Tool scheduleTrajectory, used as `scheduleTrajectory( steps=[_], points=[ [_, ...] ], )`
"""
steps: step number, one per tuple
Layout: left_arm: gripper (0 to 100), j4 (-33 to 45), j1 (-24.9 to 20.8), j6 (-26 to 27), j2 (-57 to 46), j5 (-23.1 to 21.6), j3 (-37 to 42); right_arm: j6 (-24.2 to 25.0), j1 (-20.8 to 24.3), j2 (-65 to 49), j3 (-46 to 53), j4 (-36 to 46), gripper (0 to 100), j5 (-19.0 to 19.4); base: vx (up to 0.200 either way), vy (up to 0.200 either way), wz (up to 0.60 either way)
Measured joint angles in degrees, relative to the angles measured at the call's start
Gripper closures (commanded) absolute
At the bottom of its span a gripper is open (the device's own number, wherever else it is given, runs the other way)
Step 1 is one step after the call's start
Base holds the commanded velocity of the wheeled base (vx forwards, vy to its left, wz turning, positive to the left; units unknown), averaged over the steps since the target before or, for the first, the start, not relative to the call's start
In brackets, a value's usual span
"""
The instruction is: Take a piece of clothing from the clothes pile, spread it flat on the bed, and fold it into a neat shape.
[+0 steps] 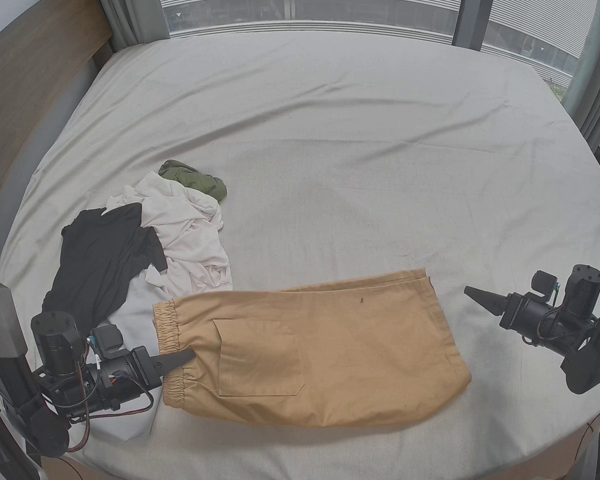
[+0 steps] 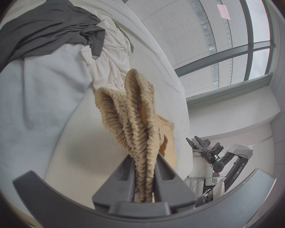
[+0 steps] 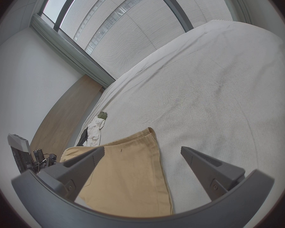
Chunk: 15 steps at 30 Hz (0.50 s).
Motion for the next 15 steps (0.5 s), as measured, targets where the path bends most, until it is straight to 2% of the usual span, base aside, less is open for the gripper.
scheduleTrajectory(
  steps=[8, 15],
  points=[
    [100, -0.39, -0.57, 0.06, -0.23, -0.23, 0.00, -0.06, 0.06, 0.67, -0.13, -0.04, 0, 0.02, 0.000, 0.000, 0.00],
    [100, -0.50, -5.42, 0.17, -0.54, -1.15, -0.33, -0.15, 0.66, 1.40, -0.11, -0.06, 0, 0.04, 0.000, 0.000, 0.00]
  ],
)
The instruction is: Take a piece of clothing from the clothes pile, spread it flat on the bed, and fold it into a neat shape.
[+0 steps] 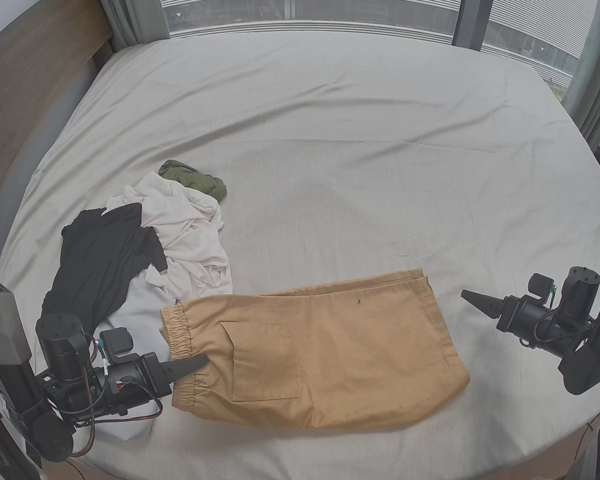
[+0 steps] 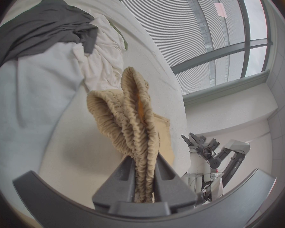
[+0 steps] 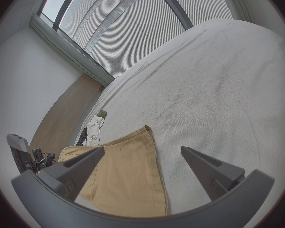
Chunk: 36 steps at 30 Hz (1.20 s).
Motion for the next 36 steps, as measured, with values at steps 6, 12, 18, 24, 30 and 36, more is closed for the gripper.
scheduleTrajectory(
  steps=[6, 12, 18, 24, 30, 36],
  points=[
    [100, 0.00, -2.78, -0.26, -1.10, -3.15, -2.54, -0.02, 0.37, 0.28, 0.20, -0.02, 0, -0.01, 0.000, 0.000, 0.00],
    [100, 0.06, -5.95, -0.24, -1.34, -3.39, -5.05, -0.02, 0.66, 0.23, 0.41, -0.07, 0, -0.01, 0.000, 0.000, 0.00],
    [100, 0.06, -10.28, -0.57, -0.63, -3.43, -9.95, -0.05, 1.96, -0.40, 0.94, -0.07, 0, -0.11, 0.000, 0.000, 0.00],
    [100, 0.05, -13.35, -1.21, 1.68, -3.43, -14.53, 0.01, 3.73, -2.65, 1.66, 0.02, 0, -0.48, 0.000, 0.000, 0.00],
    [100, 0.02, -16.51, -1.82, 5.38, -3.41, -19.13, 0.04, 4.61, -4.43, 1.82, -0.02, 0, -0.63, 0.000, 0.000, 0.00],
    [100, 0.05, -18.97, -3.01, 8.03, -3.36, -22.83, 0.15, 4.52, -5.49, 1.77, 0.00, 0, -0.63, 0.000, 0.000, 0.00]
  ],
)
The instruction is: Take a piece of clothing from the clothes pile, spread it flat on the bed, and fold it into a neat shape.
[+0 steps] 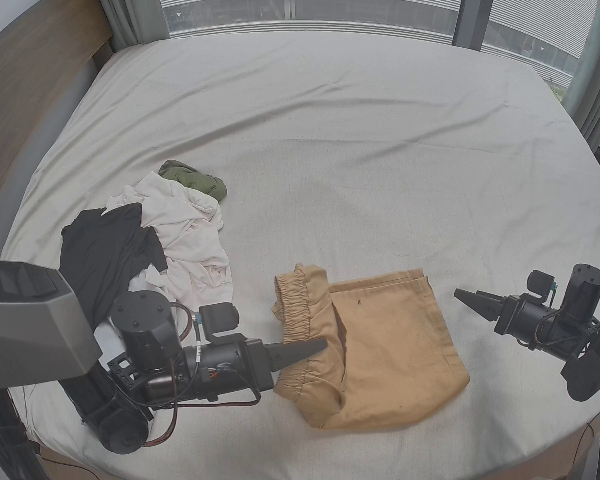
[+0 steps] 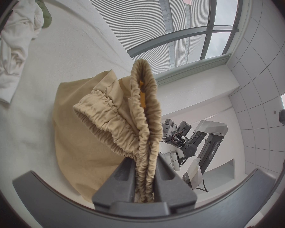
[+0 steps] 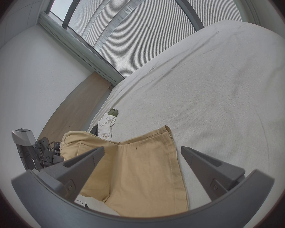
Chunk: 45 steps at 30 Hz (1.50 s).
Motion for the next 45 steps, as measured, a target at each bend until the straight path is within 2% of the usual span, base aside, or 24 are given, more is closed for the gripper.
scheduleTrajectory(
  steps=[5, 16, 29, 45],
  points=[
    [100, 0.00, -1.46, -1.95, 2.01, 0.00, -3.61, 0.00, -0.16, -0.32, -0.06, -0.02, 0, 0.02, 0.000, 0.000, 0.00],
    [100, 0.00, -5.23, -2.74, 6.47, 0.22, -9.42, 0.05, -0.49, -0.49, -0.30, -0.02, 0, 0.00, 0.000, 0.000, 0.00],
    [100, 0.17, -7.50, -2.83, 12.15, 0.68, -17.49, 0.16, -0.88, -0.46, -0.80, 0.00, 0, 0.00, 0.000, 0.000, 0.00],
    [100, 0.34, -8.81, -2.83, 16.75, 1.01, -21.64, 0.16, -0.96, -0.35, -0.85, 0.00, 0, 0.09, 0.000, 0.000, 0.00]
  ],
)
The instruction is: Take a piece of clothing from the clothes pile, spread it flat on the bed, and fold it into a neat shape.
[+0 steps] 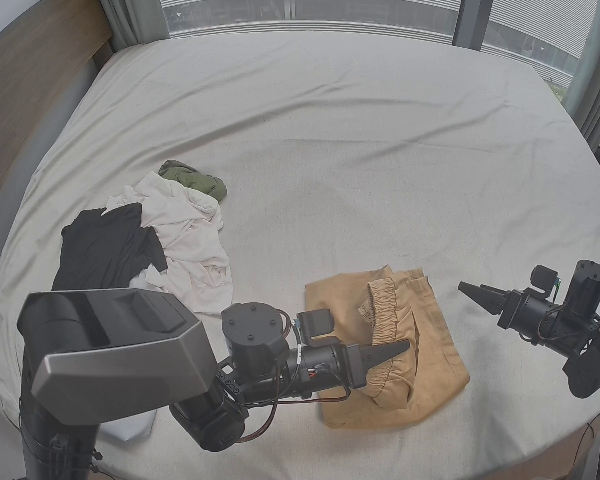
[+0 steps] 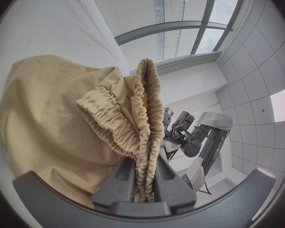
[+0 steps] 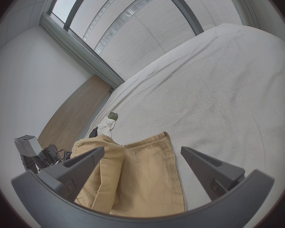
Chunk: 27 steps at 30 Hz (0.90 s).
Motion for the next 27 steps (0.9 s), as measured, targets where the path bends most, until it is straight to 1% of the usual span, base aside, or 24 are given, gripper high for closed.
scheduleTrajectory(
  steps=[3, 4, 12, 17, 20, 27],
  points=[
    [100, 0.05, 0.00, -0.02, 0.28, -0.02, -0.21, 0.00, 0.00, 0.02, 0.00, 0.00, 0, 0.00, 0.000, 0.000, 0.00],
    [0, 0.07, 0.00, -0.02, 0.37, 0.00, -0.24, 0.02, 0.00, 0.02, 0.00, 0.00, 0, 0.00, 0.000, 0.000, 0.00],
    [0, 1.00, -0.09, 0.01, 0.94, 0.41, -0.93, 0.00, 0.00, 0.02, 0.00, 0.00, 0, 0.00, 0.000, 0.000, 0.00],
    [0, 1.89, -0.48, 0.17, 1.39, 3.16, -1.57, 0.00, 0.00, 0.02, 0.00, 0.00, 0, 0.00, 0.000, 0.000, 0.00],
    [0, 1.96, -0.52, 0.28, 1.49, 3.64, -1.54, -0.02, 0.00, 0.02, 0.00, 0.00, 0, 0.00, 0.000, 0.000, 0.00],
    [0, 1.61, 0.74, 0.94, -0.52, 4.63, 2.33, -0.07, 0.00, 0.22, 0.09, 0.02, 0, -0.02, 0.000, 0.000, 0.00]
  ],
)
